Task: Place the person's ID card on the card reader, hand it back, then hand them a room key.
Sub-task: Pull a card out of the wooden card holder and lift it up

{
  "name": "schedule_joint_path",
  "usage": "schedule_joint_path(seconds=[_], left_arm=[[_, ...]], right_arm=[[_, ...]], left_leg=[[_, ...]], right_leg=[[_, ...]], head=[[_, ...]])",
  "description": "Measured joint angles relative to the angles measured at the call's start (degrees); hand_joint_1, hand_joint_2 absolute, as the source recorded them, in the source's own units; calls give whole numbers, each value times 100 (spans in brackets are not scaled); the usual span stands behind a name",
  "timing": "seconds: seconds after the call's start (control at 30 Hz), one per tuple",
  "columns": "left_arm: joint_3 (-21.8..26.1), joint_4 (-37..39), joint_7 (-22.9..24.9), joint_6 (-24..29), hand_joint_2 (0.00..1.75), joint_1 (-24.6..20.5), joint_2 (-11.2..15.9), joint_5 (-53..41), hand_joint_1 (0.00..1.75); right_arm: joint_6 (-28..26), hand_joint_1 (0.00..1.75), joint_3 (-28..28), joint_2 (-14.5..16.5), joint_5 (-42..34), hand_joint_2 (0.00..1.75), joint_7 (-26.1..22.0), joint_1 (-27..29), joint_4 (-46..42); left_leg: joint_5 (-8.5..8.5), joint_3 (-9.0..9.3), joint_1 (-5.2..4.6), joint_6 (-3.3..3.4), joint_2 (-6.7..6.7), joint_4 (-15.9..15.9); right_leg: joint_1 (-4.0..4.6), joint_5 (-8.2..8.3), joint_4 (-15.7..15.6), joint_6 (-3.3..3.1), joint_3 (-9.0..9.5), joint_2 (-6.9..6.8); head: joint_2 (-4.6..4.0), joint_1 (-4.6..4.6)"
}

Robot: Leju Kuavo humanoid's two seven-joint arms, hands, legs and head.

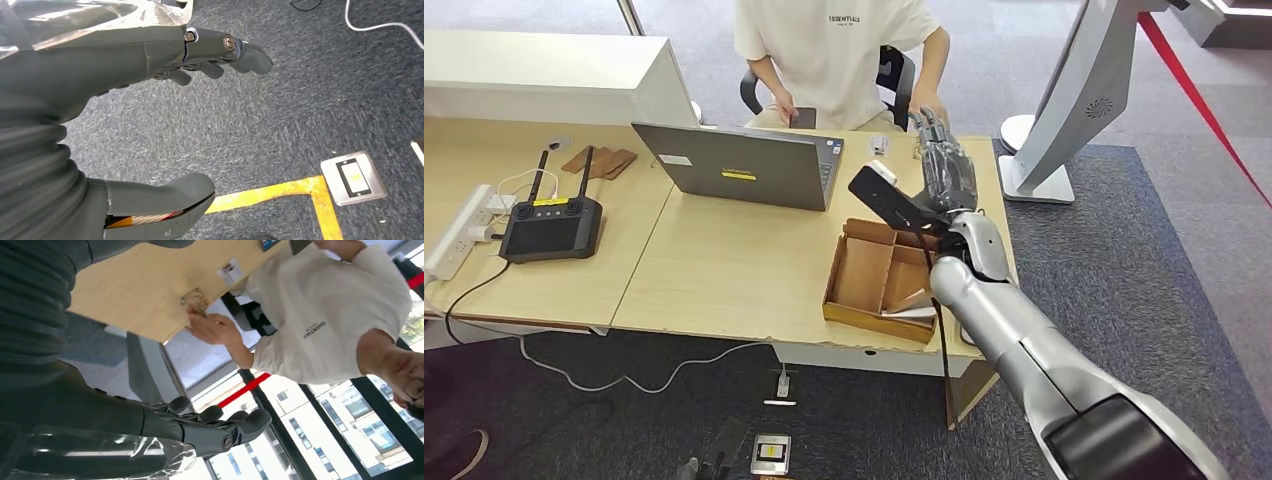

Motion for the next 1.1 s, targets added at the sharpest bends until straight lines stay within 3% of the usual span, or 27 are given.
schedule_joint_path(seconds=[0.13, 0.33, 0.4, 0.6, 0.8, 1.1], left_arm=[[0, 5, -109, 7, 175, 65, 27, 134, 0], [23, 13, -347, 49, 175, 232, 95, 438, 0], [45, 15, -405, 55, 175, 295, 122, 506, 0], [101, 17, -443, 63, 175, 357, 161, 576, 0], [176, 17, -535, 75, 175, 442, 191, 717, 0], [245, 17, -489, 84, 175, 519, 228, 744, 0]], right_arm=[[1, 0, -334, 33, -1845, 175, -801, 348, -442], [-70, 0, -448, -229, -5518, 175, -1414, 1549, -2064], [-104, 0, -447, -357, -6225, 175, -1602, 1940, -2571], [-94, 0, -443, -618, -6795, 175, -1801, 2505, -3566], [286, 0, -497, -837, -7520, 175, -2254, 3238, -4275], [179, 0, -490, -1030, -7070, 175, -2494, 3802, -4960]], left_leg=[[-1, 1, 1, 0, 1, 0], [-5, 4, 1, 1, 0, -1], [-6, 3, 0, 2, 1, -1], [-6, 7, 0, 2, 3, -1], [-8, 6, 0, 1, 1, -1], [-11, 5, 0, -2, 2, -1]], right_leg=[[1, -2, -2, 0, 1, 0], [2, -8, -5, 1, 3, -1], [1, -8, -5, 1, 2, 1], [1, -8, -6, 0, 1, 4], [1, -9, -5, 0, 3, 3], [1, -10, -6, 0, 2, 4]], head=[[0, 1], [0, 1], [0, 1], [0, 1], [-1, 1], [0, 0]])
